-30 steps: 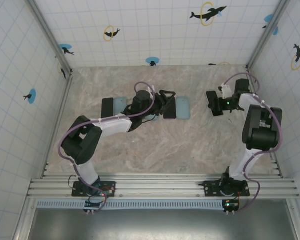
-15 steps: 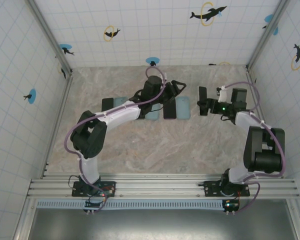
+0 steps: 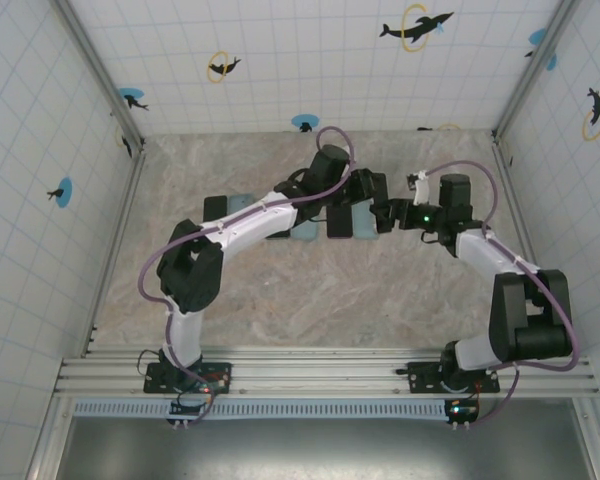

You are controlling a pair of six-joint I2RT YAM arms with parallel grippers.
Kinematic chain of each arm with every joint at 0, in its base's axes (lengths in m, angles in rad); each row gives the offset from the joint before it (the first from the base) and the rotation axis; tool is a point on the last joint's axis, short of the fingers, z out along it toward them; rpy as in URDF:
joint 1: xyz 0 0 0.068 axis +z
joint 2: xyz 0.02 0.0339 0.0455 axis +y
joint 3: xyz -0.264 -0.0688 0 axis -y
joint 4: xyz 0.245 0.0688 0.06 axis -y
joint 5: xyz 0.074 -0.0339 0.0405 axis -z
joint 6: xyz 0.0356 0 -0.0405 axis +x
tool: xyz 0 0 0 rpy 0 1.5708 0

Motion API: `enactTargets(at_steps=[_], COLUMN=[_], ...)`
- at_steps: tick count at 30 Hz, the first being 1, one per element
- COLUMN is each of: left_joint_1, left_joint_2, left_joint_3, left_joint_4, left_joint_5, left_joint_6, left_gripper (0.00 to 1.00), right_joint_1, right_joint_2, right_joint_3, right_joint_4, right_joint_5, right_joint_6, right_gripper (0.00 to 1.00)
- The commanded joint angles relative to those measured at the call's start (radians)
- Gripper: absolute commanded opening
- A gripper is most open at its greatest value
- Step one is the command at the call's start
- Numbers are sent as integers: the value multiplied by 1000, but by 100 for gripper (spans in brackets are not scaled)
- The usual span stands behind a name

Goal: Take the phone out of the phone case

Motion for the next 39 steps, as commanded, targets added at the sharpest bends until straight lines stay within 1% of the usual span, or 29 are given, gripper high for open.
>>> enactTargets(at_steps=[1, 2, 4, 6, 8, 10, 14, 17, 19, 21, 22, 25, 29, 34, 37, 39], left_joint_1=[3, 3, 3, 3, 3, 3, 4, 6, 7, 10, 12, 21, 41, 65, 80, 88], left_joint_2=[27, 34, 46, 50, 51, 49, 34, 19, 9, -4, -10, -35, -75, -113, -135, -149], left_joint_3=[46, 57, 77, 87, 85, 80, 62, 47, 37, 21, 13, -7, -49, -122, -162, -178], left_joint_4=[-62, -74, -93, -96, -88, -73, -37, -11, 4, 28, 37, 62, 109, 223, 306, 352], left_joint_5=[-21, -25, -27, -25, -17, -7, 2, 3, 5, 10, 13, 20, 35, 82, 101, 111], left_joint_6=[41, 43, 45, 42, 34, 18, -4, -22, -36, -51, -58, -71, -94, -179, -234, -265], left_gripper=[51, 47, 42, 41, 33, 29, 17, 12, 10, 10, 10, 9, 9, 9, 9, 9], right_joint_1=[17, 18, 24, 29, 40, 50, 64, 78, 80, 81, 81, 77, 48, 6, -5, 5], right_joint_2=[-55, -59, -67, -75, -84, -91, -88, -91, -95, -104, -111, -153, -229, -315, -357, -378], right_joint_3=[-17, -18, -13, -13, -10, -8, 11, 22, 17, 15, 11, -16, -65, -106, -159, -197], right_joint_4=[64, 63, 50, 44, 37, 27, -25, -39, -40, -39, -39, -25, 3, 16, 109, 194], right_joint_5=[-2, -2, 5, 8, 19, 37, 54, 67, 69, 67, 67, 71, 73, 71, 33, 3], right_joint_6=[13, 13, 9, 4, -4, -13, -55, -79, -79, -83, -83, -75, -31, 48, 175, 281], right_gripper=[46, 46, 46, 46, 46, 46, 46, 49, 57, 70, 74, 82, 85, 84, 81, 76])
